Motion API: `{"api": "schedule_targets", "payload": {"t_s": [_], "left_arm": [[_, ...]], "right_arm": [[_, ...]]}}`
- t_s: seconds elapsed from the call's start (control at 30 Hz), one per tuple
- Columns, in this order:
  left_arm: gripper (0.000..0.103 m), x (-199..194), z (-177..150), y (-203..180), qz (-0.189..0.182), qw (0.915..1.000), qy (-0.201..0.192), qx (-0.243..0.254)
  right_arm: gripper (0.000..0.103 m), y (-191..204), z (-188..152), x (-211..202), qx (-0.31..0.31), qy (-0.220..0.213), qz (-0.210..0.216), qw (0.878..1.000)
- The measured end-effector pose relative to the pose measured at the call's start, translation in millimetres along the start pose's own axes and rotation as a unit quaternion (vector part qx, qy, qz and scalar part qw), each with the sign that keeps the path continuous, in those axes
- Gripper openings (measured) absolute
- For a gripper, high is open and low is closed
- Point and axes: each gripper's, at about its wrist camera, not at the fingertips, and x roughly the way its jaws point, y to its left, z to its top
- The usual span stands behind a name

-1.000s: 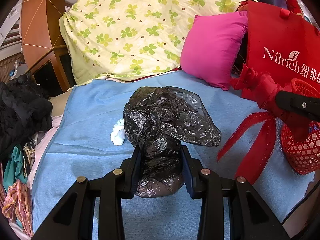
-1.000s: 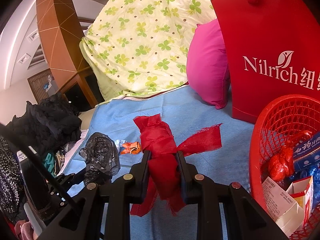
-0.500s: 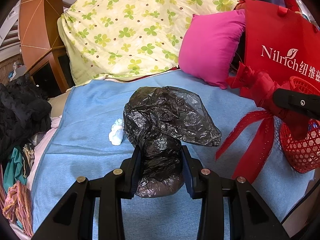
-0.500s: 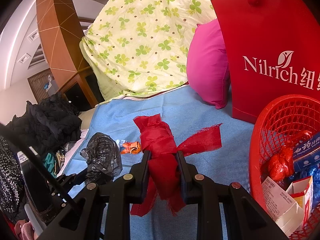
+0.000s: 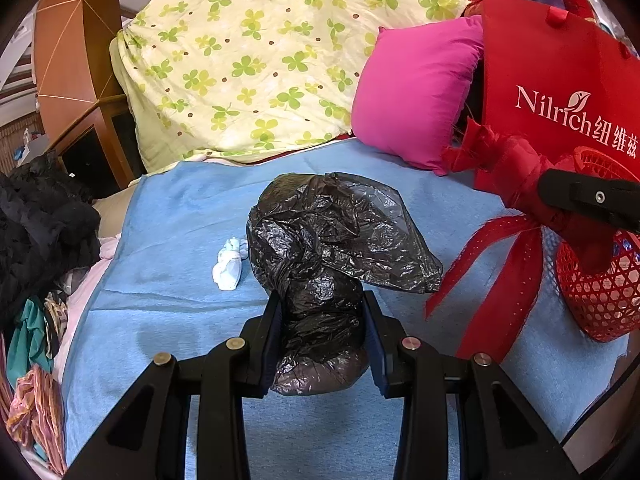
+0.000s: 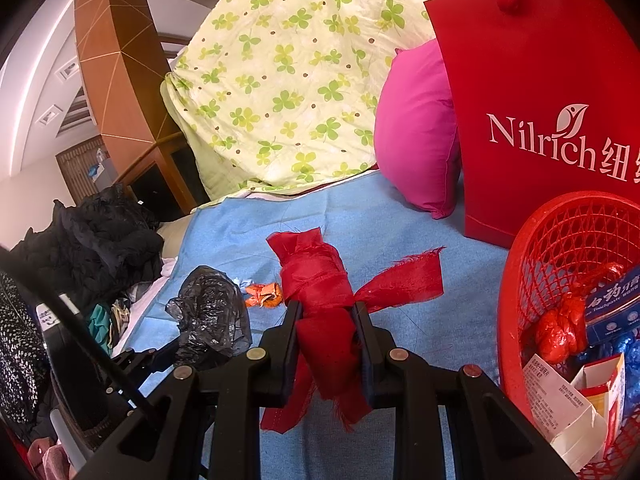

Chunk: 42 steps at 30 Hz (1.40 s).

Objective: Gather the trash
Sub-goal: 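Carry the black bag and red cloth toward the red mesh basket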

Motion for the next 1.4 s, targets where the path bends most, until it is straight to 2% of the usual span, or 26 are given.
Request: {"api": "schedule_targets", "payload": {"t_s": [0.6,0.93,1.4], "left_arm": [[0.039,1,0,2,-0.005,1.0000,-0.001,0.008],[0.039,0,-3,4,-0.018,0.9993,-0.012,0.029],[0.039,-20,-8,-5,-0.024,0.9986,-0.030,0.037]], "right_arm": [[0.026,-6,3,-2,-0.004,-0.003,-0.001,1.000],[0.026,-13,5,-12,-0.005,-0.012,-0.007,1.000],[0.026,-9,11,-48,-0.039,-0.066,-0.020,0.997]]}}
